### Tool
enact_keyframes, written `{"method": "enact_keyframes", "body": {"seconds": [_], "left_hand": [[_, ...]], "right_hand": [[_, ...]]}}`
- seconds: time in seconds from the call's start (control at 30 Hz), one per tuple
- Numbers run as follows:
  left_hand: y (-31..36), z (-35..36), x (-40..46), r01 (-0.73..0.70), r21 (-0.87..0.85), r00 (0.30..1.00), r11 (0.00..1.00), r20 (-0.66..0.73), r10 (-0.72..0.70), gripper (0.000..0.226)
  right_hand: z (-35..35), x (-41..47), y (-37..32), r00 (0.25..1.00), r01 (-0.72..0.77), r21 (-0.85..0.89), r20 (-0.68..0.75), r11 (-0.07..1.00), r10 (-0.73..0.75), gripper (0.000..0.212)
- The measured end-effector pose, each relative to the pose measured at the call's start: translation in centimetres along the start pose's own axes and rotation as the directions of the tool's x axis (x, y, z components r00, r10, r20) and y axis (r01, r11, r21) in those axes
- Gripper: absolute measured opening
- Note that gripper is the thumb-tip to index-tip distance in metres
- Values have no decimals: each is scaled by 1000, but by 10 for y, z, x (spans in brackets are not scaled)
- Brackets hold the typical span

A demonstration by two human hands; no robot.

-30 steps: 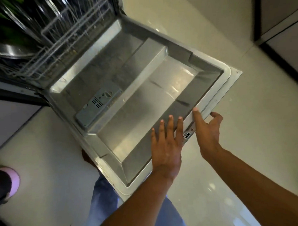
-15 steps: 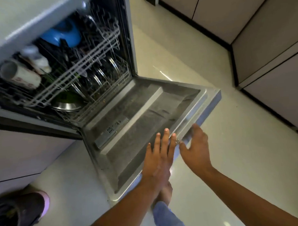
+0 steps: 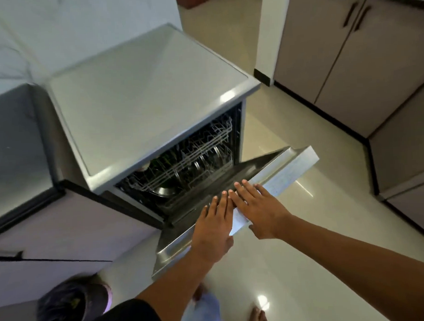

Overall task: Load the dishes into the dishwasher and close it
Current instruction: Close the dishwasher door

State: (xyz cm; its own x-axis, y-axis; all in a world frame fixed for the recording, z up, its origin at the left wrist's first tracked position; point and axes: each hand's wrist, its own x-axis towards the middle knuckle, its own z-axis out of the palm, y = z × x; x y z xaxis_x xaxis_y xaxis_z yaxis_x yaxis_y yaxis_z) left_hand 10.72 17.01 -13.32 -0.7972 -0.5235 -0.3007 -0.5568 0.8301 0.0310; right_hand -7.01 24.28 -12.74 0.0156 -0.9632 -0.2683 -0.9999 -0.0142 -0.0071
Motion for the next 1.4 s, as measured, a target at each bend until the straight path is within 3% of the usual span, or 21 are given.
{"method": "enact_keyframes", "body": {"seconds": [0.1,0.23,0.37,0.47,0.63,0.83,1.13,1.4], "left_hand": [[-24,-19,9,-7,29,999,1000,-36,8,98],[-62,-40,24,-63,153,973,986,-212,95,83],[-105,-58,40,-53,221,943,974,-311,122,97],[-135,-75,54,4,117,935,993,-354,38,117],[-173,-98,70,146,-52,935,988,-318,-155,141],[-189,-108,84,190,-63,959,980,-201,-199,150],[-196,-113,81,215,-93,944,972,-234,-232,114],[-203,-116,82,292,-99,917,951,-255,-308,108]], "right_hand": [[-20,30,5,999,31,-56,-6,998,-32,103],[-42,69,11,997,61,-86,-36,994,-65,92],[-65,100,10,994,38,-82,-103,996,-47,85],[-85,124,10,989,22,-91,-143,996,-35,95],[-111,163,8,977,-18,-44,-211,999,8,118],[-144,201,16,996,41,-125,-77,991,-50,135],[-159,229,12,991,98,-205,-65,974,-113,120],[-153,248,27,971,180,-208,-117,962,-207,121]]}}
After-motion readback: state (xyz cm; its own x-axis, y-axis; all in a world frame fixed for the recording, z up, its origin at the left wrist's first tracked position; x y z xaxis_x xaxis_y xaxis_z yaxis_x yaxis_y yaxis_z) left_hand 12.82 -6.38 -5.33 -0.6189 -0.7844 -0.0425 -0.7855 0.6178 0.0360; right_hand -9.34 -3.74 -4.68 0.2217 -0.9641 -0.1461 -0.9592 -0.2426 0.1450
